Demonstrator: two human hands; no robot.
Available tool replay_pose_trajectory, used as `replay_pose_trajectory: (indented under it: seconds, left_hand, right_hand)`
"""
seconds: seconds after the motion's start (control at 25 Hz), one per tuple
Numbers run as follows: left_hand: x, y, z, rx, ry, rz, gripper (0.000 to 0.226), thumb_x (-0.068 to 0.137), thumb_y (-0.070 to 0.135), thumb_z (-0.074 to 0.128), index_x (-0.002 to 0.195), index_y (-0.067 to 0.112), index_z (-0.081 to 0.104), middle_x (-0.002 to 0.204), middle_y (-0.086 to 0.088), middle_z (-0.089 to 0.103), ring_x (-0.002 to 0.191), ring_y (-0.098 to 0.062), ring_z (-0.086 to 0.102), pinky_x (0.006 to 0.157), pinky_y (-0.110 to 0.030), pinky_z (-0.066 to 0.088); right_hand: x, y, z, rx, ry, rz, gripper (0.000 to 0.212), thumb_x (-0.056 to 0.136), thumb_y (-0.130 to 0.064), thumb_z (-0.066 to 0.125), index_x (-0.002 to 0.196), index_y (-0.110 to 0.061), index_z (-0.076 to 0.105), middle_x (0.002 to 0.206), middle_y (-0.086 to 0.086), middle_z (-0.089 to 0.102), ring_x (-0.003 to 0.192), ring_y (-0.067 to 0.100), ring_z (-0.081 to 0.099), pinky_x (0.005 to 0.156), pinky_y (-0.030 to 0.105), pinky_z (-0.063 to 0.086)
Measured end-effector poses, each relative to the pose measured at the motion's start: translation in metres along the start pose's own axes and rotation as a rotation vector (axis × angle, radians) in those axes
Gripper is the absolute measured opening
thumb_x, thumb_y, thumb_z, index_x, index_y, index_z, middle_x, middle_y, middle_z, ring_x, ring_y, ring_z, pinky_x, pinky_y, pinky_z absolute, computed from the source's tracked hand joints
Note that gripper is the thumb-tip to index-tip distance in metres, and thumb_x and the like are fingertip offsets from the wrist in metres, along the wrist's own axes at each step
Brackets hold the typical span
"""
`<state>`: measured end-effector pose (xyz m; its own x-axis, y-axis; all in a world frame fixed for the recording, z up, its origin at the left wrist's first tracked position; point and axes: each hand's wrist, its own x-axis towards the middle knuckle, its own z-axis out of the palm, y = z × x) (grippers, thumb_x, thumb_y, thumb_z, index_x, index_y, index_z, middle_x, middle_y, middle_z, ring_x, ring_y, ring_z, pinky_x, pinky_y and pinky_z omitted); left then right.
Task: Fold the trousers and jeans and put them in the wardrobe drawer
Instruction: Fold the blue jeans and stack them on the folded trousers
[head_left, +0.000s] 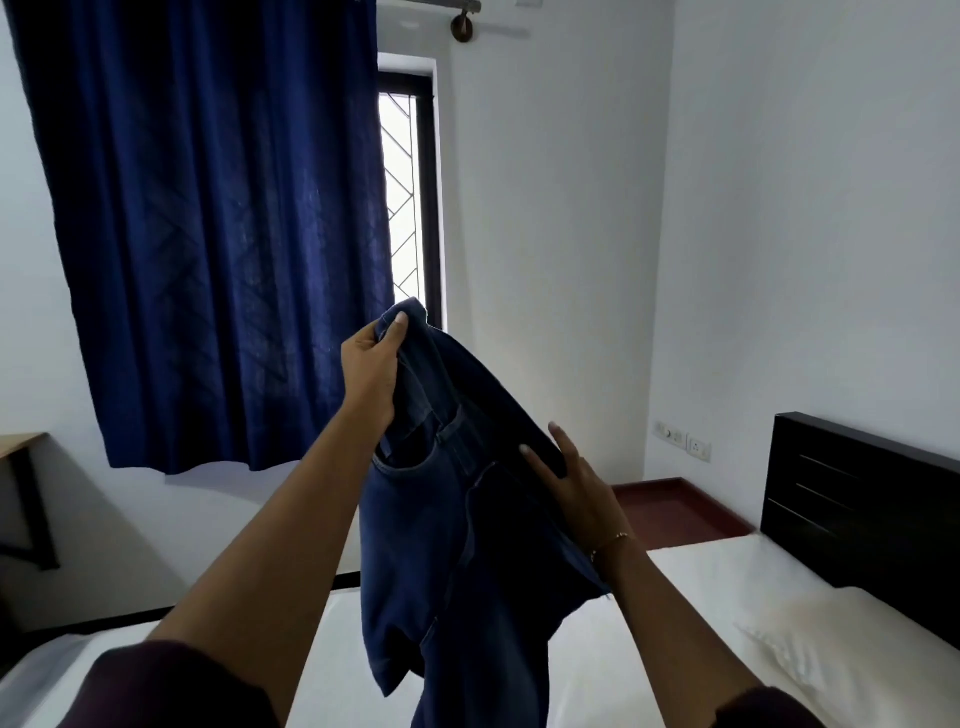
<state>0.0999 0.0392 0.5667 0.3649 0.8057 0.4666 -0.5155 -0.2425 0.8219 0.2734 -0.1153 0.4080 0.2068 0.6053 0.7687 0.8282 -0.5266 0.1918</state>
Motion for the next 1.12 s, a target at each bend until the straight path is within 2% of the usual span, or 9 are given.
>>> replay_pose_trajectory:
  seconds: [0.16, 0.24, 0.32, 0.48, 0.56, 0.68, 0.84, 1.0, 1.12]
  left_hand:
    - [0.014, -0.007, -0.009, 0.099, 0.1, 0.015, 0.018, 0.091, 0.025, 0.059, 0.074, 0.022, 0.065, 0.077, 0.0, 0.063, 0.077, -0.015, 0.06, 0.075, -0.03, 0.055]
    - [0.02, -0.017, -0.016, 0.141, 0.165, -0.01, 0.021, 0.091, 0.027, 0.059, 0.07, 0.022, 0.063, 0.075, 0.0, 0.061, 0.077, -0.016, 0.059, 0.073, -0.031, 0.055]
    - [0.023, -0.027, -0.023, 0.174, 0.237, -0.048, 0.025, 0.09, 0.027, 0.059, 0.067, 0.019, 0.06, 0.073, 0.0, 0.06, 0.077, -0.018, 0.058, 0.073, -0.033, 0.055]
    - [0.03, -0.037, -0.036, 0.202, 0.397, -0.091, 0.024, 0.091, 0.027, 0.059, 0.074, 0.01, 0.059, 0.071, 0.001, 0.056, 0.079, -0.018, 0.056, 0.074, -0.033, 0.053]
    - [0.03, -0.04, -0.039, 0.224, 0.418, -0.089, 0.021, 0.091, 0.027, 0.059, 0.08, 0.009, 0.06, 0.075, 0.0, 0.057, 0.081, -0.018, 0.056, 0.077, -0.032, 0.051]
    - [0.029, -0.042, -0.037, 0.237, 0.423, -0.096, 0.023, 0.092, 0.026, 0.057, 0.077, 0.008, 0.058, 0.074, 0.0, 0.056, 0.079, -0.018, 0.055, 0.076, -0.032, 0.05]
    - [0.035, -0.04, -0.044, 0.208, 0.336, -0.119, 0.03, 0.092, 0.027, 0.058, 0.065, 0.014, 0.053, 0.071, 0.001, 0.054, 0.069, -0.012, 0.052, 0.076, -0.032, 0.049]
    - [0.032, -0.035, -0.054, 0.242, 0.182, -0.092, 0.015, 0.092, 0.028, 0.057, 0.089, 0.013, 0.058, 0.084, 0.0, 0.057, 0.086, -0.018, 0.054, 0.082, -0.036, 0.05]
    - [0.021, -0.029, -0.064, 0.242, 0.003, -0.111, 0.014, 0.091, 0.03, 0.058, 0.1, 0.019, 0.058, 0.088, 0.002, 0.058, 0.082, -0.015, 0.055, 0.073, -0.031, 0.051]
  right_hand:
    - [-0.007, 0.003, 0.009, -0.061, -0.212, -0.01, 0.045, 0.054, -0.002, 0.08, 0.092, -0.021, 0.065, 0.105, 0.013, 0.055, 0.048, 0.026, 0.055, 0.039, 0.029, 0.043]
    - [-0.009, 0.007, 0.014, -0.027, -0.456, 0.158, 0.027, 0.077, -0.008, 0.066, 0.103, -0.015, 0.066, 0.109, 0.013, 0.054, 0.083, 0.031, 0.063, 0.064, 0.038, 0.052]
    - [-0.012, 0.018, 0.017, 0.096, -0.677, 0.308, 0.031, 0.091, -0.012, 0.048, 0.119, -0.01, 0.059, 0.123, 0.015, 0.052, 0.109, 0.031, 0.056, 0.087, 0.036, 0.048]
    - [-0.019, 0.046, -0.001, 0.528, -0.753, 0.455, 0.052, 0.077, -0.061, 0.061, 0.084, -0.01, 0.068, 0.087, 0.002, 0.06, 0.085, 0.016, 0.058, 0.075, 0.028, 0.045]
    - [-0.019, 0.059, -0.008, 0.344, -0.808, 0.345, 0.061, 0.058, -0.078, 0.059, 0.079, -0.022, 0.066, 0.085, -0.003, 0.048, 0.089, 0.015, 0.049, 0.075, 0.029, 0.043]
    - [-0.016, 0.072, -0.008, 0.309, -0.71, 0.314, 0.053, 0.07, -0.057, 0.068, 0.097, -0.011, 0.07, 0.094, 0.006, 0.051, 0.097, 0.023, 0.055, 0.075, 0.027, 0.042]
    - [-0.003, 0.085, -0.03, 0.683, -0.424, 0.65, 0.023, 0.076, -0.024, 0.071, 0.056, -0.018, 0.061, 0.069, 0.002, 0.057, 0.066, 0.014, 0.053, 0.054, 0.015, 0.035]
    - [0.019, 0.101, -0.054, 1.128, -0.066, 0.94, 0.039, 0.073, 0.006, 0.064, 0.041, -0.017, 0.061, 0.053, 0.004, 0.056, 0.061, 0.021, 0.05, 0.053, 0.026, 0.039]
    - [0.027, 0.115, -0.074, 1.331, 0.022, 0.933, 0.03, 0.082, 0.005, 0.058, 0.059, -0.013, 0.064, 0.048, -0.007, 0.063, 0.052, 0.009, 0.058, 0.047, 0.016, 0.047]
